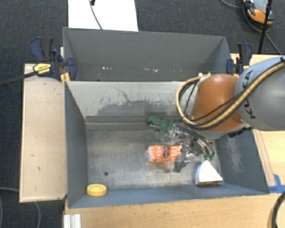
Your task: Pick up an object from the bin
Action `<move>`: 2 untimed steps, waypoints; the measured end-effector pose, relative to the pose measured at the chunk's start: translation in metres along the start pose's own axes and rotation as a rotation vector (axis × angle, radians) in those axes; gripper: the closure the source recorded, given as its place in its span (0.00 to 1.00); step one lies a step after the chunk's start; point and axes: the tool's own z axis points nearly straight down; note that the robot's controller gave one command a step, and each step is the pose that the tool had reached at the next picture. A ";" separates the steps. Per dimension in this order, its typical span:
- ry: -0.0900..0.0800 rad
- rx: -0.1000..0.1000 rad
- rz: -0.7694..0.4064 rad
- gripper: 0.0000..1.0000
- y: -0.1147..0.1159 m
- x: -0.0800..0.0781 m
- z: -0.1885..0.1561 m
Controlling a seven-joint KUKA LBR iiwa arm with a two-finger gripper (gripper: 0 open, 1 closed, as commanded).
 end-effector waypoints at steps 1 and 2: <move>0.004 0.000 0.038 0.00 -0.006 0.009 0.027; -0.003 -0.001 0.055 1.00 -0.016 0.007 0.031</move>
Offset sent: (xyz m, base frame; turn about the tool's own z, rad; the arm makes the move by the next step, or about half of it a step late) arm -0.0080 -0.0172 -0.0338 0.0526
